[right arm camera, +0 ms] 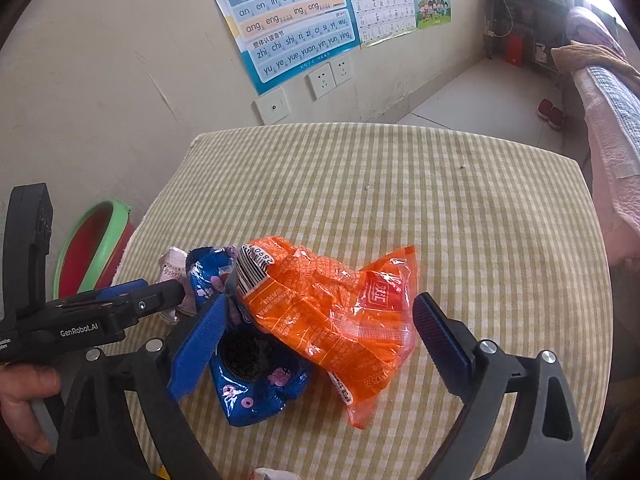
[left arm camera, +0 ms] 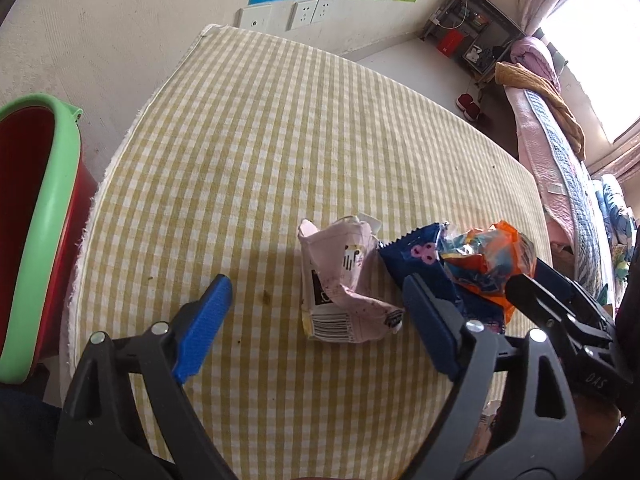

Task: Collect trash
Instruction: 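Grasp the pink paper wrapper with the left tool while the right tool grasps the orange bag, then lift the pink wrapper and orange bag and carry them over the bin with both tools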

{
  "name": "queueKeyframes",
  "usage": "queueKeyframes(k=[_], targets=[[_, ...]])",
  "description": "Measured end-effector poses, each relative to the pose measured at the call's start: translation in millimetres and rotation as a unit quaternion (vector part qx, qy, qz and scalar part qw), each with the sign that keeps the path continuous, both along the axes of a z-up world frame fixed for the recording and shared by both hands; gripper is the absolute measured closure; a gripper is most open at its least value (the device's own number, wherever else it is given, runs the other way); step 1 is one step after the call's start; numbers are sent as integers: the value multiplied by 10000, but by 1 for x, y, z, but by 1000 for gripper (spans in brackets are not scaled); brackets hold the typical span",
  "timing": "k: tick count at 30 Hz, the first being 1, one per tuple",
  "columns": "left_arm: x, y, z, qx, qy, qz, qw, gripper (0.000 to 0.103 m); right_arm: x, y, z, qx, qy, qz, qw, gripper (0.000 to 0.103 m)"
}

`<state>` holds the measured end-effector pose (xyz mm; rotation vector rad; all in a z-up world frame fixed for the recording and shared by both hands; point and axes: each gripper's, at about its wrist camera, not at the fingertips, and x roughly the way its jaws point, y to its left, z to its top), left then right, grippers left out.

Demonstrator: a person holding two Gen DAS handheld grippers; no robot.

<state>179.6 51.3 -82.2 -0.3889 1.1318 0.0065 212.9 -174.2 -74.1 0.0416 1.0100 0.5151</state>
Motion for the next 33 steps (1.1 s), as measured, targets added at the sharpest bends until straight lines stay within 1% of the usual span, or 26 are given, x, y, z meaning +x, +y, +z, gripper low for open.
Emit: queueKeyframes(k=[1,3,5,6,7,8,11,13,21,33], targets=[[2,-1,-2,-6,32,-19,10000,29,0,0,-3,0,27,29,10000,17],[3,-5,-1,85,-33,-33,10000,37,0,0,-8,-37,73,96,9999,21],[5,-9,-1,77,-22,-81,9999,54,0,1,-12,-93,82,140,9998,32],[5,-11,-1,119,-23,-102,9999,58,0,1,-13,-145,57,141,9998,36],[6,-14,0,139,-25,-127,9998,66,-1,1,-13,-173,44,146,9997,44],[6,-16,0,123,-40,-152,9998,68,0,0,-13,-166,23,153,9997,48],[7,-19,2,132,-85,-157,9998,71,-3,-2,-8,-138,-99,125,9998,56],[6,-19,5,142,-118,-159,9997,72,-3,-4,-5,-102,-133,92,9998,58],[-10,-11,24,153,-330,-195,9991,72,-11,-24,6,19,-119,-138,9998,59],[-61,0,58,240,-679,-194,9972,72,-50,-31,51,118,-455,-309,9984,59]])
